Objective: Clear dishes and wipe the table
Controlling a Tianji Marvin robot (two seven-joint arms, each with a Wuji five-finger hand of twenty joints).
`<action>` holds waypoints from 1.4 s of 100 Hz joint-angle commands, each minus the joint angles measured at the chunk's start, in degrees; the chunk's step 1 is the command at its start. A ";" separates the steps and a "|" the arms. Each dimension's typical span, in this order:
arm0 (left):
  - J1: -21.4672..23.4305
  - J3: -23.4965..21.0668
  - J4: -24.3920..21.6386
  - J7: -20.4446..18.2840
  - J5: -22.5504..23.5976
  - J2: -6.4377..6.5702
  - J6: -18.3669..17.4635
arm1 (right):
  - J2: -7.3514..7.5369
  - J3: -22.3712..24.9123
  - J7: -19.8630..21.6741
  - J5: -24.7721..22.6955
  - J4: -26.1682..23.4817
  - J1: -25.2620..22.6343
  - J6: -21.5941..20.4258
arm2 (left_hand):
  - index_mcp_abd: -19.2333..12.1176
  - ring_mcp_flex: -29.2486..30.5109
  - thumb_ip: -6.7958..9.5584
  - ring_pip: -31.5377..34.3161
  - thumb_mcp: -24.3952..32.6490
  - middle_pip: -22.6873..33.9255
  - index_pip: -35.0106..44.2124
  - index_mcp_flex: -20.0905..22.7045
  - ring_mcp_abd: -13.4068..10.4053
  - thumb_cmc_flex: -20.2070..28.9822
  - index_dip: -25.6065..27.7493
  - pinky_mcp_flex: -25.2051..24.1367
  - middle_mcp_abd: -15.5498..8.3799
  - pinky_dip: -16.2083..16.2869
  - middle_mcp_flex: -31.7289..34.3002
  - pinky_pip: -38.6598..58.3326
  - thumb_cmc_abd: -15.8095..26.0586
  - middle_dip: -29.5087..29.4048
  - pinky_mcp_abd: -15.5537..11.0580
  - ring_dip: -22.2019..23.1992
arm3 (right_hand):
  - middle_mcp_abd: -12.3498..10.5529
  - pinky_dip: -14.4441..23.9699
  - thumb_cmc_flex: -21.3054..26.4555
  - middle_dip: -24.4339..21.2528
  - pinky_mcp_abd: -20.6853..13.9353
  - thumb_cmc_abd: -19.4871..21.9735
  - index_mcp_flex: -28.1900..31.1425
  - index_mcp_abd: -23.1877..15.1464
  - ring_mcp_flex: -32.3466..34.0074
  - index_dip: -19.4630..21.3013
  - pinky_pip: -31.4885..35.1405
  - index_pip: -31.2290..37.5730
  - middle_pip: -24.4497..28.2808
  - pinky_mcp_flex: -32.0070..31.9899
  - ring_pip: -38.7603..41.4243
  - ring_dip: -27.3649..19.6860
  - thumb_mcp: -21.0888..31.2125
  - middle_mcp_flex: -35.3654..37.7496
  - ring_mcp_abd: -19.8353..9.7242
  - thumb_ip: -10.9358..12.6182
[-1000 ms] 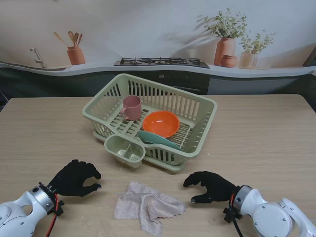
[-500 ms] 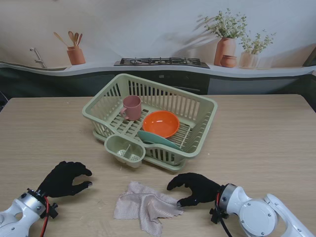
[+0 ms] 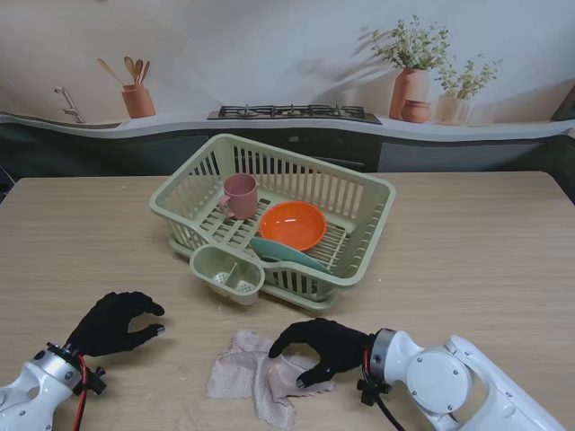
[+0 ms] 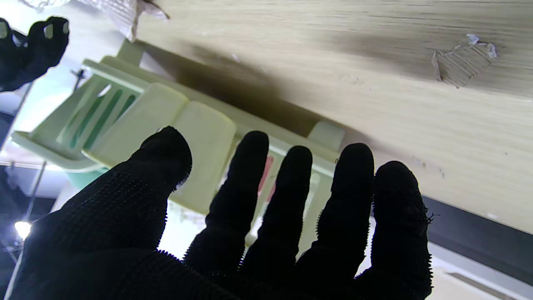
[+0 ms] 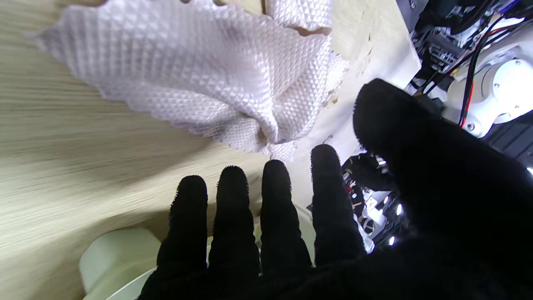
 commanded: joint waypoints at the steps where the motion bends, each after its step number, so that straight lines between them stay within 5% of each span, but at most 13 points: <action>1: 0.00 0.23 -0.28 -0.61 -0.31 -0.24 0.43 | 0.01 -1.05 1.16 -0.01 -0.03 1.00 -0.05 | 0.73 0.17 1.72 0.51 -0.66 0.00 -0.84 1.22 1.34 1.34 0.43 0.18 1.30 -0.50 -0.55 0.35 1.45 -0.32 -0.12 -0.09 | -2.33 -0.66 0.32 -0.58 -2.90 -2.26 -3.09 -3.23 -2.78 -0.11 -1.31 -0.13 -0.54 -1.34 -1.00 -1.00 -0.38 -3.20 -2.45 -0.75; 29: 0.06 0.29 0.30 1.42 0.16 -0.55 0.34 | 0.81 -8.74 4.34 1.61 2.39 8.10 1.44 | 0.63 0.20 1.77 0.58 -0.93 0.02 -1.15 1.46 1.37 1.41 0.77 0.18 1.45 -0.48 -0.43 0.50 1.50 -0.32 -0.01 -0.07 | -5.13 0.82 0.50 -1.12 -2.90 -1.64 -7.55 -11.09 -6.11 -0.11 -4.47 -0.39 -1.19 -2.49 -2.41 -1.11 -0.97 -8.12 -3.75 -0.67; 52: 0.34 0.07 0.46 2.44 0.54 -0.70 0.14 | 1.50 -14.70 6.27 1.26 5.99 13.68 1.30 | 0.58 0.13 1.78 0.57 -1.10 0.01 -1.36 1.48 1.33 1.43 0.96 -0.04 1.31 -0.51 -0.48 0.48 1.73 -0.32 -0.12 -0.07 | -3.62 5.81 3.30 -0.46 -3.05 -2.81 -8.38 -11.63 -4.06 2.64 -2.63 2.89 1.65 0.58 2.27 1.60 0.82 -8.44 -2.65 -0.15; 84: 0.51 0.23 0.58 3.04 0.81 -0.77 0.51 | 2.18 -19.81 6.89 -1.48 9.76 18.45 -1.05 | 0.43 0.08 1.81 0.59 -1.40 0.00 -1.39 1.54 1.39 1.38 1.22 -0.20 1.38 -0.41 -0.41 0.64 1.91 -0.32 -0.02 -0.02 | -1.02 7.95 8.79 1.58 -6.66 -4.77 -9.21 -9.72 -0.05 3.56 17.72 8.95 7.17 6.09 18.89 7.48 4.07 -5.51 -1.18 0.75; 110: 0.46 0.63 0.64 2.51 0.44 -0.71 1.13 | 2.16 -20.64 4.34 -7.05 11.58 19.44 -4.94 | 0.36 -0.10 1.81 0.55 -1.90 -0.06 -1.35 1.52 1.43 1.43 1.33 -0.47 1.22 -0.41 -0.48 0.57 2.32 -0.35 -0.08 0.00 | -0.03 9.75 12.95 6.37 -13.39 -9.83 -4.76 -4.84 12.10 2.66 38.43 14.57 18.18 23.08 38.97 17.24 13.28 6.06 -4.30 1.28; 120: 0.34 0.76 0.71 2.35 0.27 -0.68 1.22 | 1.84 -19.55 2.41 -10.11 11.83 18.39 -5.48 | 0.37 -0.17 1.84 0.53 -2.14 -0.05 -1.40 1.41 1.44 1.50 1.34 -0.56 1.18 -0.40 -0.50 0.57 2.51 -0.34 -0.19 0.01 | 0.01 8.08 16.50 7.72 -15.85 -13.22 -0.41 -1.72 17.54 2.74 43.18 14.48 21.34 30.21 44.55 13.61 15.19 12.09 -2.85 -6.20; 133: 0.14 0.89 0.90 2.24 0.24 -0.65 1.25 | 1.45 -17.83 0.24 -13.17 12.15 16.78 -6.16 | 0.37 -0.23 1.88 0.51 -2.24 -0.09 -1.35 1.45 1.43 1.59 1.38 -0.59 1.25 -0.39 -0.55 0.59 2.62 -0.36 -0.18 0.01 | 0.77 3.70 19.16 5.70 -15.60 -13.76 9.38 0.06 25.03 2.72 48.44 13.98 21.65 36.53 48.99 10.04 16.41 22.23 -0.17 -8.07; 140: 0.04 0.95 1.00 2.32 0.20 -0.67 1.19 | 1.30 -16.60 -0.93 -14.88 12.30 15.82 -7.18 | 0.34 -0.19 1.89 0.54 -2.34 -0.06 -1.33 1.48 1.46 1.63 1.39 -0.62 1.25 -0.39 -0.48 0.58 2.80 -0.35 -0.18 0.03 | 1.21 7.65 19.34 5.33 -14.72 -13.32 16.17 0.25 28.04 2.22 48.64 13.17 20.69 39.43 49.89 8.65 16.32 27.04 0.59 -8.18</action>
